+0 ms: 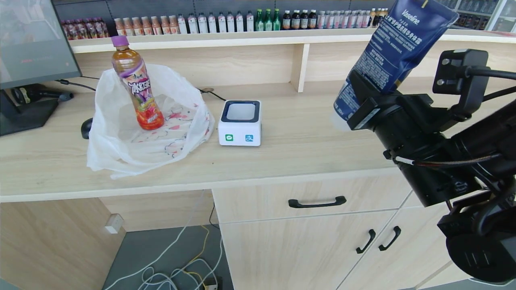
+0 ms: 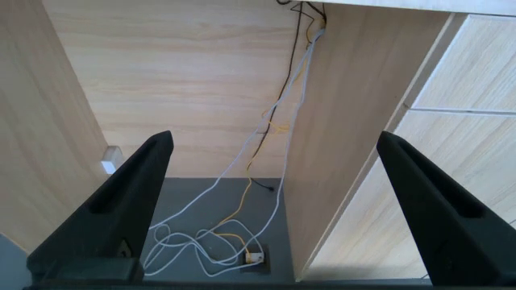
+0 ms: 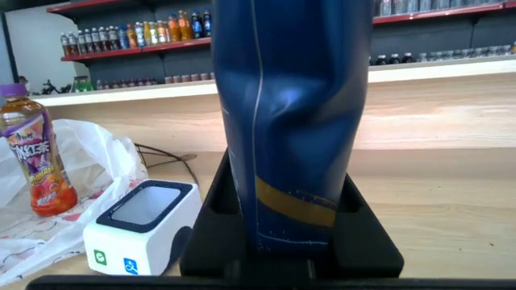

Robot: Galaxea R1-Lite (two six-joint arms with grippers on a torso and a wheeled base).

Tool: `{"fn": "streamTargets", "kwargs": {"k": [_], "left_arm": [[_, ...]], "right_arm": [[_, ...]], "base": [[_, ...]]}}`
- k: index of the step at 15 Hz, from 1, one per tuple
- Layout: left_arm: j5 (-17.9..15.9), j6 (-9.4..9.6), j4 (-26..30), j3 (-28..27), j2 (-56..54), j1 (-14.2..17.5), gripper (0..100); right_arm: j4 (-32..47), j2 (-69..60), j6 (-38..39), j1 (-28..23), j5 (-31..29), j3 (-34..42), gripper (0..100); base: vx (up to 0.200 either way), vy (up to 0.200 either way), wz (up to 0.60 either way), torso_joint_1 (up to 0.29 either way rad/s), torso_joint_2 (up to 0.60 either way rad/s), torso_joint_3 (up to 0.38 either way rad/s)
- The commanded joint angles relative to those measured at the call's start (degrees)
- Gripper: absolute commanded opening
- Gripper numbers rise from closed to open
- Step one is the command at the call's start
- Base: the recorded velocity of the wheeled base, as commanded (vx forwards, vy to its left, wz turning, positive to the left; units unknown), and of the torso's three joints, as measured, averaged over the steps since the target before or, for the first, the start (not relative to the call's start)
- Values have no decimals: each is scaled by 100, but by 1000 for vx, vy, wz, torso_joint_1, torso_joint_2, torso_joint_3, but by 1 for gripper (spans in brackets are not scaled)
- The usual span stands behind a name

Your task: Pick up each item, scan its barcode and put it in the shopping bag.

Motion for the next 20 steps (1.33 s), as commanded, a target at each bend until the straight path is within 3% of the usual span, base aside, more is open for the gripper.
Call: {"fn": "streamTargets", "kwargs": {"k": [1, 8, 16, 20], "left_arm": [[1, -2, -2, 0, -1, -1, 100], [1, -2, -2, 0, -1, -1, 100], [1, 7, -2, 0, -1, -1, 100], [1, 7, -2, 0, -1, -1, 100]], "right_arm": [[-12, 70, -6, -9, -24, -22, 0], [-12, 17, -41, -9, -138, 145, 0], [-12, 140, -428, 9, 64, 92, 0], [269, 281, -999, -26, 302, -444, 0]], "base": [[0, 200, 0, -2, 7, 2], [0, 200, 0, 3, 2, 3], [0, 0, 0, 0, 0, 0], [0, 0, 0, 0, 0, 0]]}}
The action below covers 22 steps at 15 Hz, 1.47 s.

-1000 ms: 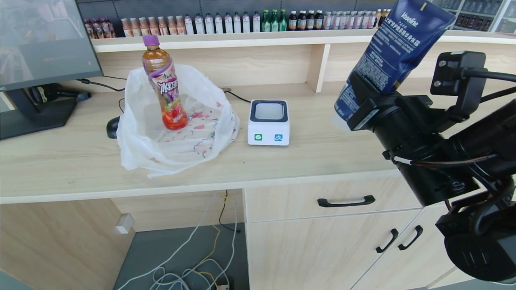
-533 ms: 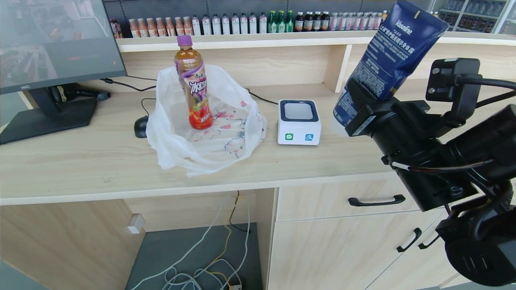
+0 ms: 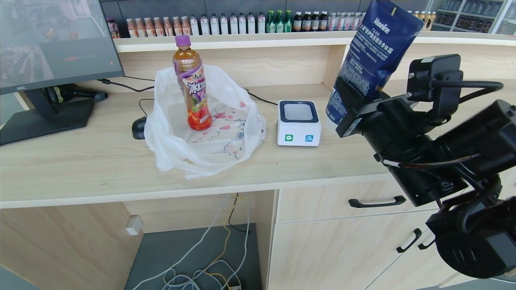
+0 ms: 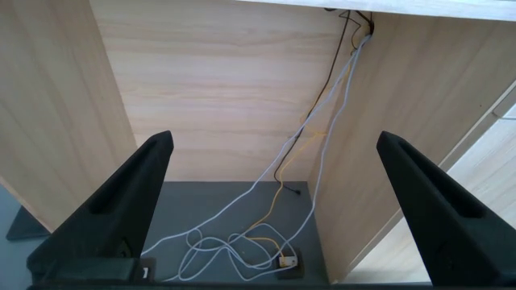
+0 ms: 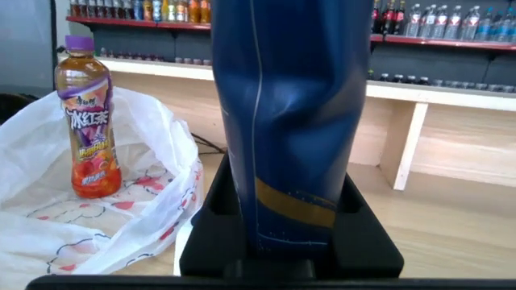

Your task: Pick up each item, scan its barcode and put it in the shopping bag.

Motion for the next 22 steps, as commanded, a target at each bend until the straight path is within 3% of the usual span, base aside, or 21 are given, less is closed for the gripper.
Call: {"fn": "streamTargets", "kwargs": {"k": [1, 7, 10, 11, 14, 21, 22], "left_arm": [[1, -1, 0, 0, -1, 1, 100], [1, -1, 0, 0, -1, 1, 100], [1, -1, 0, 0, -1, 1, 100], [1, -1, 0, 0, -1, 1, 100], [1, -1, 0, 0, -1, 1, 100], [1, -1, 0, 0, -1, 1, 100], [1, -1, 0, 0, -1, 1, 100]], "right_arm": [[399, 77, -216, -62, 1, -445, 0], [2192, 51, -849, -255, 62, -2124, 0], [2684, 51, -1121, -264, 449, -2502, 0], [3071, 86, -1438, -281, 862, -2827, 0], [3256, 288, -2246, -413, 1750, -3161, 0], [3414, 499, -3442, -1028, 3727, -3170, 0], [3414, 657, -3758, -1204, 4325, -3223, 0]], "base": [[0, 0, 0, 0, 0, 0], [0, 0, 0, 0, 0, 0], [0, 0, 0, 0, 0, 0], [0, 0, 0, 0, 0, 0], [0, 0, 0, 0, 0, 0], [0, 0, 0, 0, 0, 0], [0, 0, 0, 0, 0, 0]]}}
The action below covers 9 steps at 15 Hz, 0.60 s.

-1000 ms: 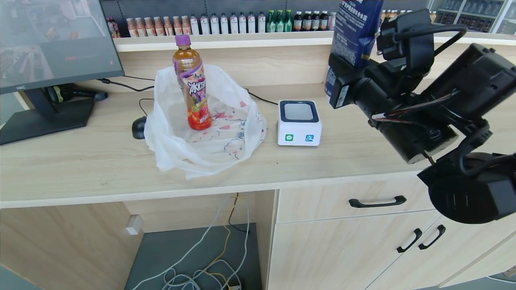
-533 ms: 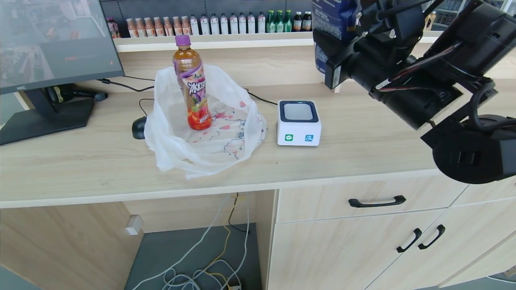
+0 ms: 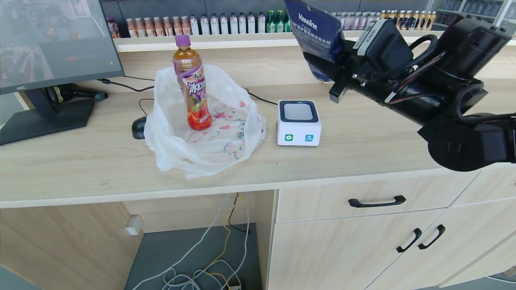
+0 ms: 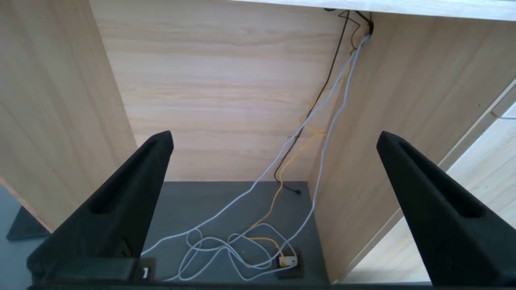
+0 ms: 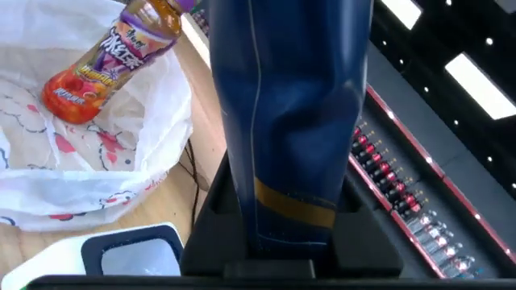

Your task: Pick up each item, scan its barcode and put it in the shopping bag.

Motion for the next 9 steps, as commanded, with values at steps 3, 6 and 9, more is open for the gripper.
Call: {"fn": "streamTargets", "kwargs": {"k": [3, 6, 9], "left_arm": [[1, -1, 0, 0, -1, -1, 100], [1, -1, 0, 0, -1, -1, 100], [1, -1, 0, 0, -1, -1, 100]], "right_arm": [[0, 510, -571, -333, 1143, -227, 0], [0, 633, -879, -377, 1653, -253, 0], [0, 739, -1134, -482, 2066, -262, 0]], "base": [[0, 0, 0, 0, 0, 0], [0, 0, 0, 0, 0, 0], [0, 0, 0, 0, 0, 0]]}}
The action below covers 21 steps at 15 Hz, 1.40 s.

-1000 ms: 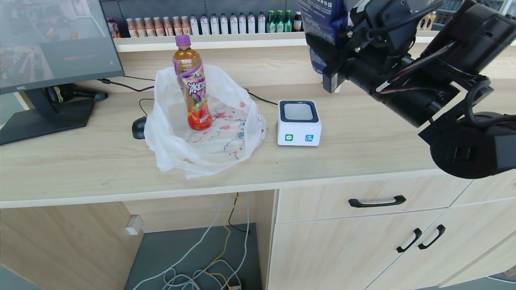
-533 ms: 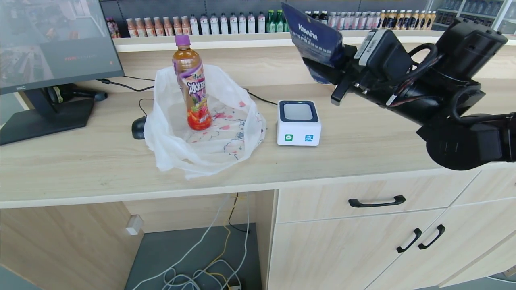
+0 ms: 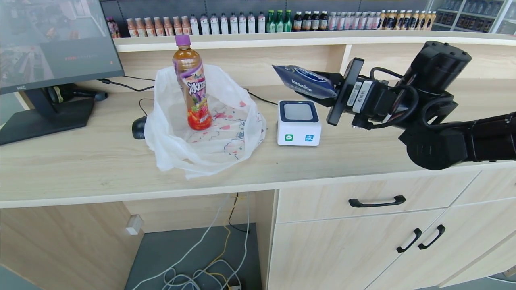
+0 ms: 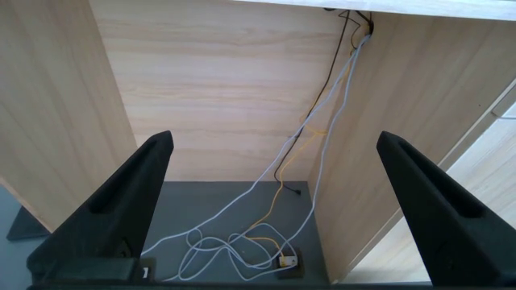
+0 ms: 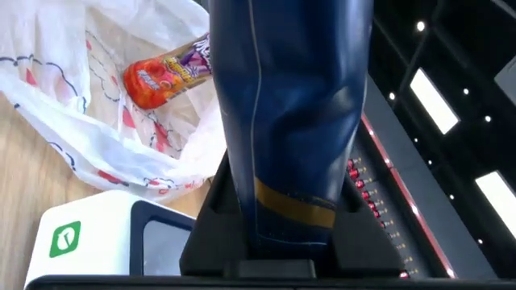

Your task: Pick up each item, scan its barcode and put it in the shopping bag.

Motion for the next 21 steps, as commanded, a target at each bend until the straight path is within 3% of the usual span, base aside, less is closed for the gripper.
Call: {"fn": "streamTargets", "kwargs": {"k": [1, 5, 21], "left_arm": [[1, -1, 0, 0, -1, -1, 100], [1, -1, 0, 0, -1, -1, 100], [1, -1, 0, 0, -1, -1, 100]], "right_arm": [[0, 164, -9, -128, 40, -83, 0], [0, 419, -123, -189, 93, -426, 0], [18, 709, -325, -181, 93, -180, 0]], "base": [[0, 0, 0, 0, 0, 0], [0, 0, 0, 0, 0, 0], [0, 0, 0, 0, 0, 0]]}}
